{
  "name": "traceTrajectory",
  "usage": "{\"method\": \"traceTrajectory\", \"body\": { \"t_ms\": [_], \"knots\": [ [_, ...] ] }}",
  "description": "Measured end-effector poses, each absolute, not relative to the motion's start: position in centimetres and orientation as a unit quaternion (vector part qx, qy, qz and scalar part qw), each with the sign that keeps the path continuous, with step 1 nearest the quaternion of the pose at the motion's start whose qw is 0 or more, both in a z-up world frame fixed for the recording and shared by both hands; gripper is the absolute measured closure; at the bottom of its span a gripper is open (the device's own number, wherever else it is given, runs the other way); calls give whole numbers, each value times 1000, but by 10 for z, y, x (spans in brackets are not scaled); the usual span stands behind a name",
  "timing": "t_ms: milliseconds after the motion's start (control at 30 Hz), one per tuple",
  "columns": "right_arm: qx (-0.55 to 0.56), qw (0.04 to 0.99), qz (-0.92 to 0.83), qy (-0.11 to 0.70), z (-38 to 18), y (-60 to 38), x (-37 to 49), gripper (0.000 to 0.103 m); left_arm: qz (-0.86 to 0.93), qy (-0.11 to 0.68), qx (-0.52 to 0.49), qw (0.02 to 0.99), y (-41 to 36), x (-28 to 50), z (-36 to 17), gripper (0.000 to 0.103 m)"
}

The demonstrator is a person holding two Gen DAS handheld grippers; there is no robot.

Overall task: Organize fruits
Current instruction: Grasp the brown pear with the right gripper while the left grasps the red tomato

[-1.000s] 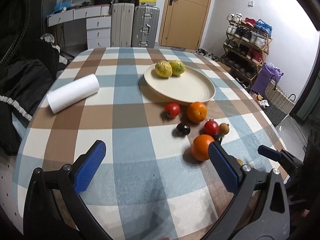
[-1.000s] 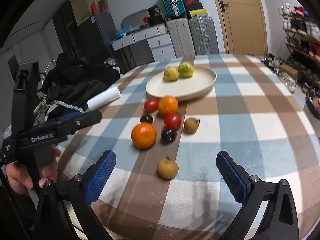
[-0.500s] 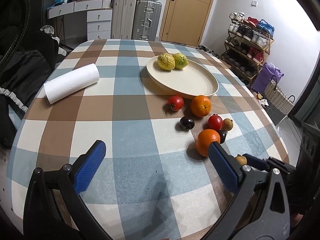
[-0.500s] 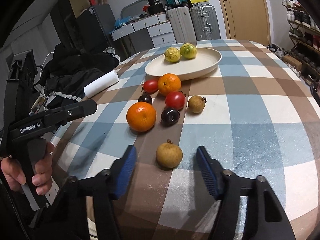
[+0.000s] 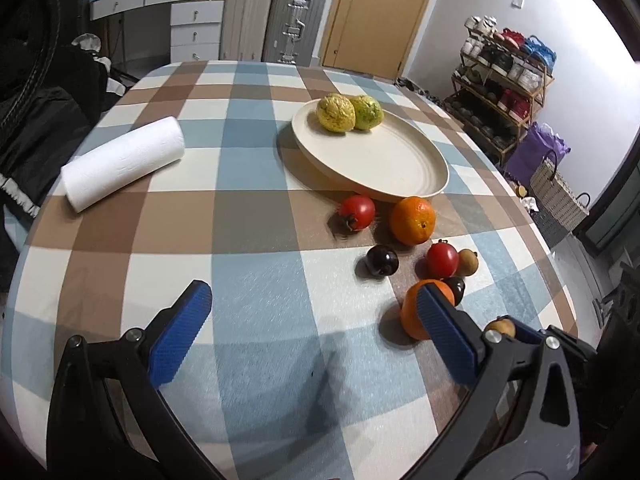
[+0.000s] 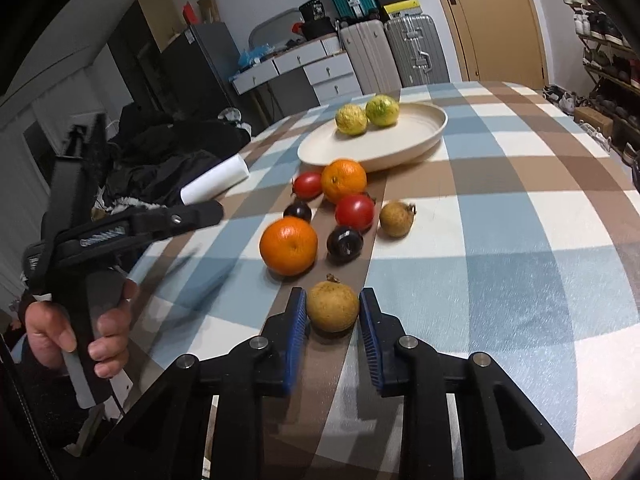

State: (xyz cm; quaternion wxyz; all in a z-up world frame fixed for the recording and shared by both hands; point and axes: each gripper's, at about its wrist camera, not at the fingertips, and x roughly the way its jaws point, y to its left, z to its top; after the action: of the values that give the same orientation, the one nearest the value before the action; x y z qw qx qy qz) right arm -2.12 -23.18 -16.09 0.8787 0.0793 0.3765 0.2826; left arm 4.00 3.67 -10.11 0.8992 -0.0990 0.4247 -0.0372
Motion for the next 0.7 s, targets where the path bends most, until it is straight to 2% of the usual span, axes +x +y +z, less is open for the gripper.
{"method": "traceTrajectory", "body": {
  "t_ms": [400, 700],
  "knots": [
    [98, 874, 303, 367, -157, -243, 0, 75, -55, 453, -105, 884, 38, 98, -110, 1],
    [118, 865, 314, 373, -157, -249, 17, 75, -117, 503, -103, 850, 29, 149, -128, 2]
  ]
}}
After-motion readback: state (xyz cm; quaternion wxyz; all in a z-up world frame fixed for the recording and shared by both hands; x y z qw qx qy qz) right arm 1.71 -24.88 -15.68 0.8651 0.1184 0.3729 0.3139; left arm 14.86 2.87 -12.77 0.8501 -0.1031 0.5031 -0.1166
